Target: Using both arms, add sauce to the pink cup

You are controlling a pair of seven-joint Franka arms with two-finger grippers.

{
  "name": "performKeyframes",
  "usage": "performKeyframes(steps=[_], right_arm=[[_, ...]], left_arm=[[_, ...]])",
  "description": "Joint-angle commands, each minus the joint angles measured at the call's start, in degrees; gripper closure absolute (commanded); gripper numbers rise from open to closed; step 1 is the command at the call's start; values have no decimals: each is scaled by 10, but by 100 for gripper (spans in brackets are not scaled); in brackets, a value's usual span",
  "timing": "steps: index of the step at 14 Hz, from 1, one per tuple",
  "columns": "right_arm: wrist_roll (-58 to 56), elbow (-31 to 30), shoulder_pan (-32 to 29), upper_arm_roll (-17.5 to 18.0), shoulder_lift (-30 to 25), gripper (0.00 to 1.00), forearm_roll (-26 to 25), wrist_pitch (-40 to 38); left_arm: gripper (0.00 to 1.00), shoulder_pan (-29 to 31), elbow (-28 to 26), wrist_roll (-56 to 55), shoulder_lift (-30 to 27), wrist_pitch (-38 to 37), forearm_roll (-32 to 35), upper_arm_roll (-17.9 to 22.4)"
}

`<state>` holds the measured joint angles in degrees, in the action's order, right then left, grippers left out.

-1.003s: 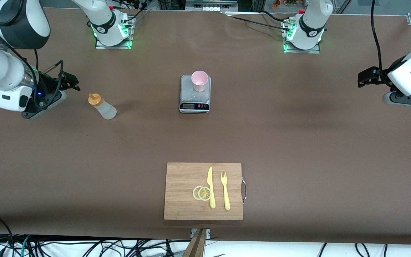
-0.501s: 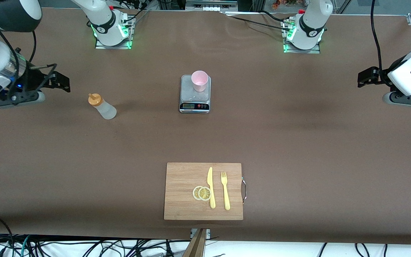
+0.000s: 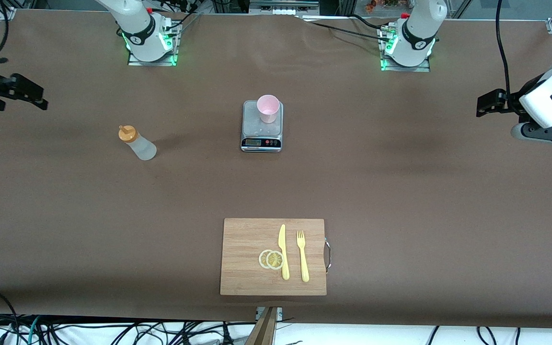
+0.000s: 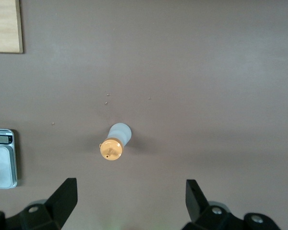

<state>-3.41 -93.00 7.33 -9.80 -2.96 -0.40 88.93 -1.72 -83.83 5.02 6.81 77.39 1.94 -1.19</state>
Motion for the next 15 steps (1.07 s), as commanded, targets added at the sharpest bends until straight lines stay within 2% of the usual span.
performKeyframes(steps=[1,4,8,15], right_arm=[[32,33,-8,3,8,0,-5,-23],[68,28,-31,8,23,0,8,-7],[68,-3,-65,49,23,0,8,23],[63,-7,-81,55,22,0,8,25]], left_arm=[[0,4,21,9,9,-12,-8,-1],[0,3,21,9,9,-12,-7,-2],[0,-1,21,9,10,-12,-4,-2],[0,2,21,9,10,-16,-4,-2]])
